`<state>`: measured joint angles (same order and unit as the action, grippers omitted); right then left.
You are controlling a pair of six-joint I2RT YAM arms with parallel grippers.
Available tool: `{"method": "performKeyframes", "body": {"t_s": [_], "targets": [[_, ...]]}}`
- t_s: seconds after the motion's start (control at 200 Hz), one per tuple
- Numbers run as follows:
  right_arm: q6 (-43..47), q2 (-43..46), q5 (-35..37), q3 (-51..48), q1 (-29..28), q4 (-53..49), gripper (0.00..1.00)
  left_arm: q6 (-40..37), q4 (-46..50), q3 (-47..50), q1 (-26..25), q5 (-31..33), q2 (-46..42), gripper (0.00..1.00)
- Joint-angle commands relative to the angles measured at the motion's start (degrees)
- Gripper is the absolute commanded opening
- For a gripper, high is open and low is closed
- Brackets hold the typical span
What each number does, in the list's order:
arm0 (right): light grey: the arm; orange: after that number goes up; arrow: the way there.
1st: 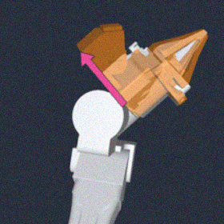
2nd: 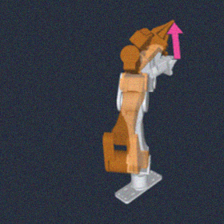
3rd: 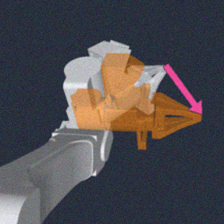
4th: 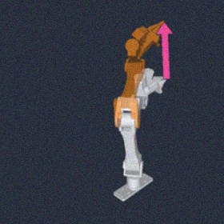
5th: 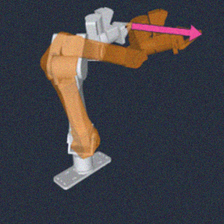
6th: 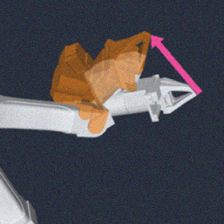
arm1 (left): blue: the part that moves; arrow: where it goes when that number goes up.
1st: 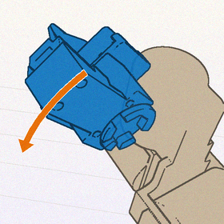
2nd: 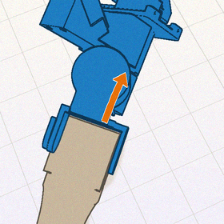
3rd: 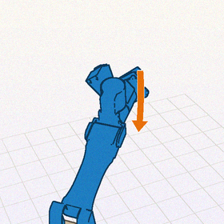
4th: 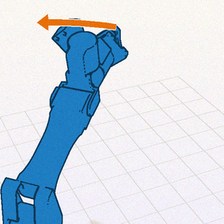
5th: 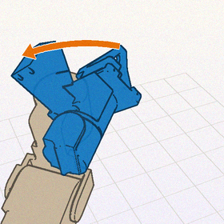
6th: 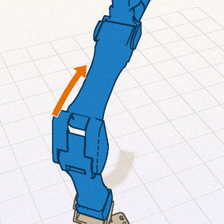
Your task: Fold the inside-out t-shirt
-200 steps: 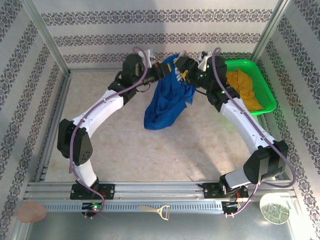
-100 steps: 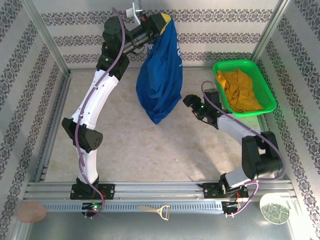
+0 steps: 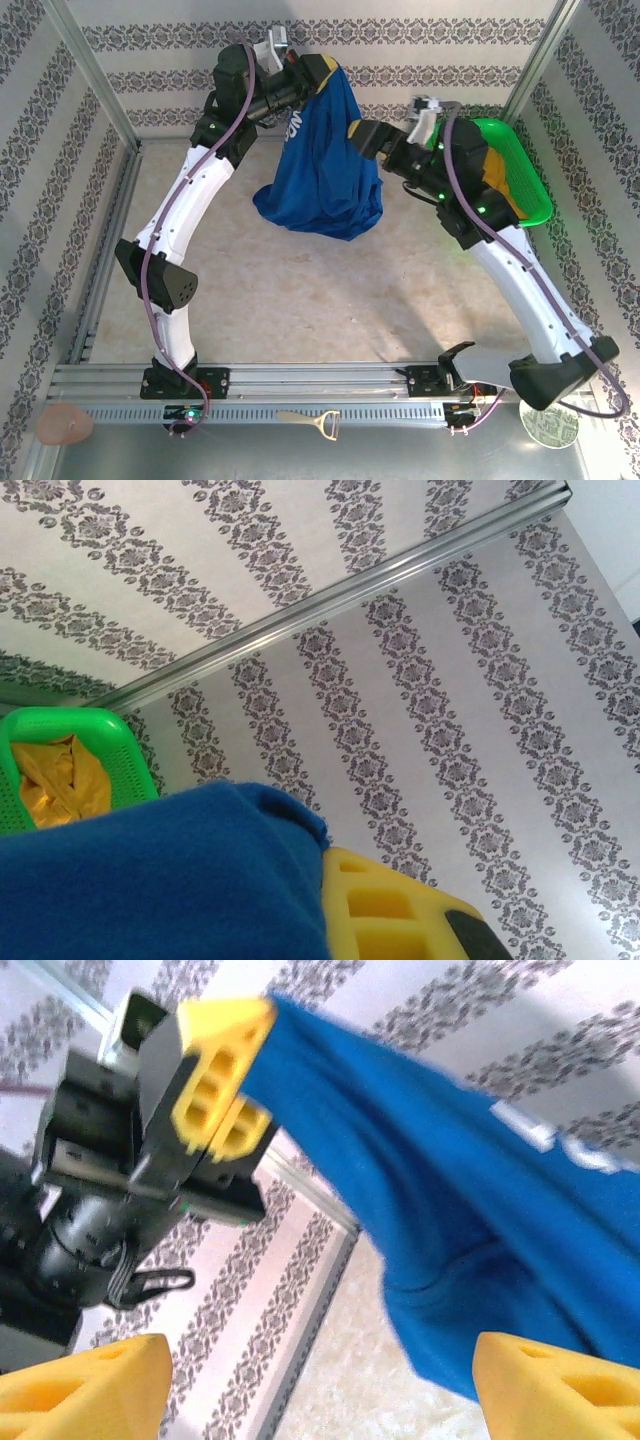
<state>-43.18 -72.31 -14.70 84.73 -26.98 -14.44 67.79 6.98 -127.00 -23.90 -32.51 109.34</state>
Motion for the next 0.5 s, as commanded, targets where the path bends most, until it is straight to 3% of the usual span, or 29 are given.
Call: {"method": "performKeyframes", "body": {"t_s": [0.0,0.125,0.2,0.29,0.34,0.38,0.495], "targets": [[1.91,-4.88,3.67,0.25,-3.08,-3.61,0.8,1.8,-2.61,-2.81,-1.36,2.09,-2.27,0.0],[0.13,-9.11,7.33,1.05,-4.42,-2.47,0.79,2.01,-1.1,-3.14,-2.57,3.32,-3.04,0.0],[0.38,-10.91,9.04,2.09,-4.22,-2.01,0.71,2.17,-0.54,-1.79,-3.04,4.21,-4.25,0.0],[0.82,-12.3,8.38,4.1,-3.52,-2.87,0.49,2.94,-1.19,1.78,-3.17,5.92,-6.45,0.0],[1.22,-12.41,7.5,4.71,-3.1,-3.36,0.27,3.44,-1.57,3.84,-3.25,6.84,-7.64,0.0],[1.59,-12.24,6.52,5.29,-2.69,-4.11,0.01,3.67,-1.74,5.23,-3.21,7.59,-8.49,0.0],[1.47,-9.83,0.86,5.9,-0.97,-4.35,0.0,3.23,-0.28,7.12,-3.09,9.56,-9.89,0.0]]}}
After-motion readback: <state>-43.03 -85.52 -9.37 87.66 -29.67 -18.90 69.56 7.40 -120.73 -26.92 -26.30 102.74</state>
